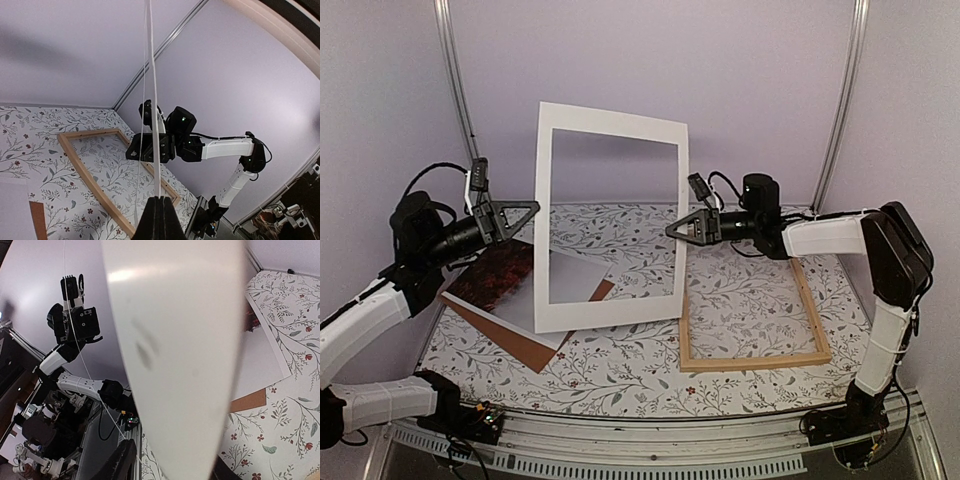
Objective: Put the photo into the frame
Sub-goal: Pass from the left arm to the right
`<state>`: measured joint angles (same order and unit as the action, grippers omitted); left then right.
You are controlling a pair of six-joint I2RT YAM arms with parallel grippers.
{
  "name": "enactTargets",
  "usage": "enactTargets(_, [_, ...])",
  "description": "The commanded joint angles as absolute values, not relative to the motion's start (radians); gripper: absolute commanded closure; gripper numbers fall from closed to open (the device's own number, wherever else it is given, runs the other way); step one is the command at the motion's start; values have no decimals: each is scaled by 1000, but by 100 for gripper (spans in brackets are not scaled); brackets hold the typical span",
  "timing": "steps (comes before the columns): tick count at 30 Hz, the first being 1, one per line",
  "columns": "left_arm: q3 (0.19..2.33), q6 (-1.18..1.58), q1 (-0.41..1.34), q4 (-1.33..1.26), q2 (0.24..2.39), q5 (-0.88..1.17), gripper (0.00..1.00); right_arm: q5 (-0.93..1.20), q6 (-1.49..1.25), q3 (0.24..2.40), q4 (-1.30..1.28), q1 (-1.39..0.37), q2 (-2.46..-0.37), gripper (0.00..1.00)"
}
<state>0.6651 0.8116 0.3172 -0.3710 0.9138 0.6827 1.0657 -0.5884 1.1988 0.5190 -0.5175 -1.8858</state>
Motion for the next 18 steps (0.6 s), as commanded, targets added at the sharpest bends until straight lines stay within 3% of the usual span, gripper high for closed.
enactTargets(1, [661,772,308,-313,911,645,100,1089,-592,1185,543,-511,-1839,59])
enactTargets(18, [663,765,303,-221,923,560,100,1077,-597,1161,538,-491,-1831,62])
